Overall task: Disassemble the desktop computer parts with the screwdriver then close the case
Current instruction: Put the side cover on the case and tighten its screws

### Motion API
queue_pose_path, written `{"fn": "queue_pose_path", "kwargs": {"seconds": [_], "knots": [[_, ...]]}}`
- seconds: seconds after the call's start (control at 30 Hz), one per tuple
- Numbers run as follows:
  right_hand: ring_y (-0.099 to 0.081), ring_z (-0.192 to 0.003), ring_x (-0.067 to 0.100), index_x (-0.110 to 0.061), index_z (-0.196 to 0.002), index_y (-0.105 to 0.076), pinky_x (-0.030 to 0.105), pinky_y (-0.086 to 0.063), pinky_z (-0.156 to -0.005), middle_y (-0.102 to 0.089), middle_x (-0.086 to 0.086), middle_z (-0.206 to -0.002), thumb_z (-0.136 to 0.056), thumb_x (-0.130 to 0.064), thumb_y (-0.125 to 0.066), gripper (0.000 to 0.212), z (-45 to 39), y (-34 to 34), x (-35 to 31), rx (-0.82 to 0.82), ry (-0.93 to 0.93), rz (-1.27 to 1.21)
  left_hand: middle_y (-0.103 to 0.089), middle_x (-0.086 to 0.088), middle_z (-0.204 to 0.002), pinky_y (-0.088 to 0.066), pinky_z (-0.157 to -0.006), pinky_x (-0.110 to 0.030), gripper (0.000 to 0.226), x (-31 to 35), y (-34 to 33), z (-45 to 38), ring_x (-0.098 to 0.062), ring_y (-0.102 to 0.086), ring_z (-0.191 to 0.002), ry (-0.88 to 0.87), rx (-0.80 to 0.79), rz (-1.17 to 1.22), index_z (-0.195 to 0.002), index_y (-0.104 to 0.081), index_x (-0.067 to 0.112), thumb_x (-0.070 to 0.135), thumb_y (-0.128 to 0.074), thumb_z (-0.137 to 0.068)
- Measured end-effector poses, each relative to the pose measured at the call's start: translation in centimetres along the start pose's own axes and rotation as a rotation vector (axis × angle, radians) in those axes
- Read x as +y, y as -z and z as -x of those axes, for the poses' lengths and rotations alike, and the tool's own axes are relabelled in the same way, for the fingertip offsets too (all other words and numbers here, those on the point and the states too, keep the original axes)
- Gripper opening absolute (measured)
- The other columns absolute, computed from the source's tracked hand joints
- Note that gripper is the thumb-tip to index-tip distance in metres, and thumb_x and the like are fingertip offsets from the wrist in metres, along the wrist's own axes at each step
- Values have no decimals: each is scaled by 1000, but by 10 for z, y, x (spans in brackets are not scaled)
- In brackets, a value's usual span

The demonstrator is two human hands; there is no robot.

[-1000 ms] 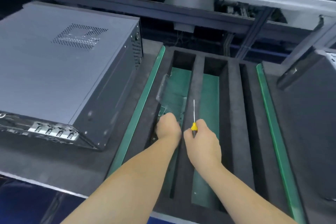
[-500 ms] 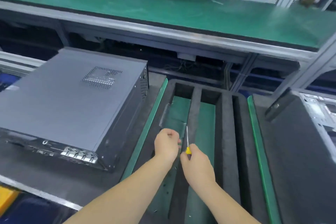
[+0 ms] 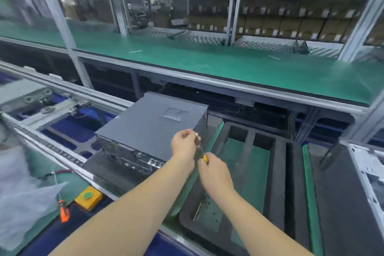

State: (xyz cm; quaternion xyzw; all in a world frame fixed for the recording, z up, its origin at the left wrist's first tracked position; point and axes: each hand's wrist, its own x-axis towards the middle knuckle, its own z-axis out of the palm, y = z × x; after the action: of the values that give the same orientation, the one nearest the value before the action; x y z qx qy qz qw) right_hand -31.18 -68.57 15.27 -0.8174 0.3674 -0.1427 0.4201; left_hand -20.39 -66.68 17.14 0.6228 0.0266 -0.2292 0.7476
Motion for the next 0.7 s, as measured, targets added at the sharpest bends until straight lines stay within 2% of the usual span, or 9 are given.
{"fn": "queue_pose_path", "kwargs": {"seconds": [0.2, 0.33, 0.57, 0.7], "knots": [[-37, -61, 22, -16, -73, -34, 37, -26, -54, -50, 4, -71, -96, -24, -42, 26, 27, -27, -20, -23, -5, -1, -67, -5, -76, -56, -62, -30, 12, 10, 46, 6, -12, -66, -61, 35, -32, 144, -103, -59, 10, -1, -60, -96], [-41, -62, 22, -17, -74, -38, 36, -29, -55, -54, 4, -73, -97, -25, -41, 25, 38, -50, -30, -10, -31, 13, -64, -10, -79, -57, -61, -31, 14, 10, 71, 3, -17, -63, -64, 48, -74, 173, -106, -57, 6, -4, -58, -97], [-51, -71, 21, -25, -77, -45, 37, -40, -62, -61, 0, -81, -99, -29, -41, 23, 58, -122, -58, 7, -73, 56, -66, -6, -64, -60, -58, -32, 8, 3, 139, -19, -16, -64, -56, 143, -45, 198, -99, -61, 6, -1, -61, -94], [-47, -67, 19, -24, -79, -44, 39, -42, -63, -58, 0, -81, -101, -27, -41, 23, 77, -170, -64, 20, -158, 52, -67, -12, -81, -61, -62, -34, 13, -11, 182, -34, -19, -66, -68, 212, -68, 195, -106, -61, 6, -2, -61, -95]]}}
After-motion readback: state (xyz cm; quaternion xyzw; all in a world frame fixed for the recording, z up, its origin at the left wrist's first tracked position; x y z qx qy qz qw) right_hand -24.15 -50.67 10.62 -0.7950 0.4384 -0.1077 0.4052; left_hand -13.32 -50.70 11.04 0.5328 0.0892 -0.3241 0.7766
